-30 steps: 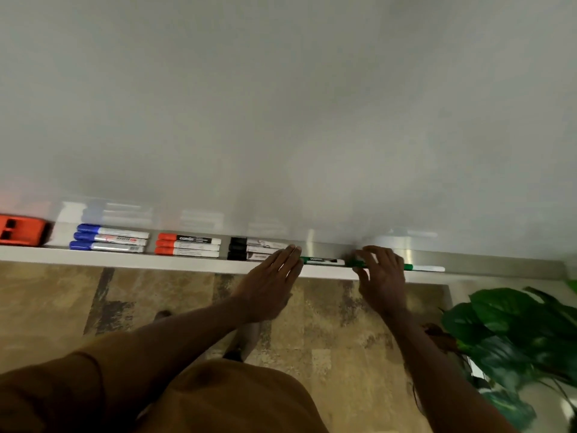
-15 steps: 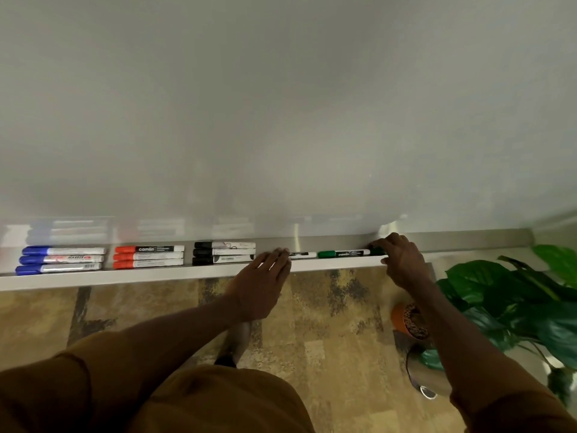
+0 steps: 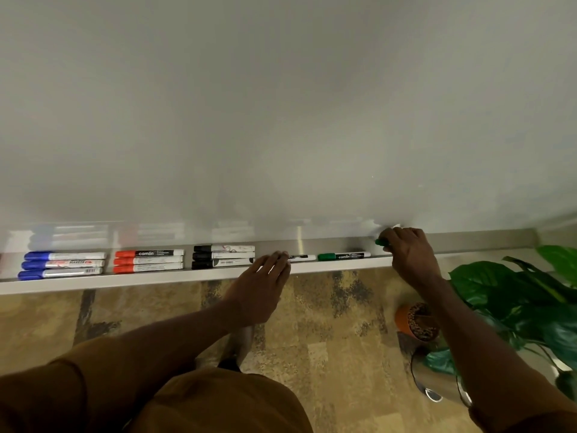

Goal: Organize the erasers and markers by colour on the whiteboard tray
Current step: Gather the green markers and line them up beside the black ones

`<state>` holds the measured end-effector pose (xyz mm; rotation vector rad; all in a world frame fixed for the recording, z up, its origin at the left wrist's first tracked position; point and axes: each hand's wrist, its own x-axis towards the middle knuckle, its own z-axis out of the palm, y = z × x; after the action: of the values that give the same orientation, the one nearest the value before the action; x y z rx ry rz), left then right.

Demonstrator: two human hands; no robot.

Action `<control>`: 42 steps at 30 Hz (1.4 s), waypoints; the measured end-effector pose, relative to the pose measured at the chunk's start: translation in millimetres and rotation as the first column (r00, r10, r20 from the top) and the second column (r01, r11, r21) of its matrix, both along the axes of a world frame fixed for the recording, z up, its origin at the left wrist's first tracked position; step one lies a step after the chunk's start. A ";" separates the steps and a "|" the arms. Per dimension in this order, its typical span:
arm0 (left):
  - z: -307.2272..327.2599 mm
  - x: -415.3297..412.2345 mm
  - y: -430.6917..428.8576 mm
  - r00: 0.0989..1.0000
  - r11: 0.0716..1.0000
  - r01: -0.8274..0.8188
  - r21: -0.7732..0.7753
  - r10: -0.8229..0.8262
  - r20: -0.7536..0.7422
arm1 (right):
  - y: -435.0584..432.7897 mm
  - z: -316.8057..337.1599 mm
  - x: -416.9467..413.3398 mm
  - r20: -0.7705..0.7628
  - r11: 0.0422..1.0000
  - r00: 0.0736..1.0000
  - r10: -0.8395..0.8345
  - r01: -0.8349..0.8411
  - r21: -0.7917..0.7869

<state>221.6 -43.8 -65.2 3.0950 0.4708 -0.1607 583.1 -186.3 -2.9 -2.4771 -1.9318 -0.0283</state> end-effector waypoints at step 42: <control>54.2 2.5 29.3 0.890 0.922 -0.365 -0.127 0.386 0.242 | 57.9 -48.1 -136.5 -0.121 0.979 0.972 0.203 -0.198 0.052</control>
<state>224.0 -14.5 -11.0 2.8156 1.0052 0.2271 446.6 -128.3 -51.1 -2.1901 -2.0940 0.0870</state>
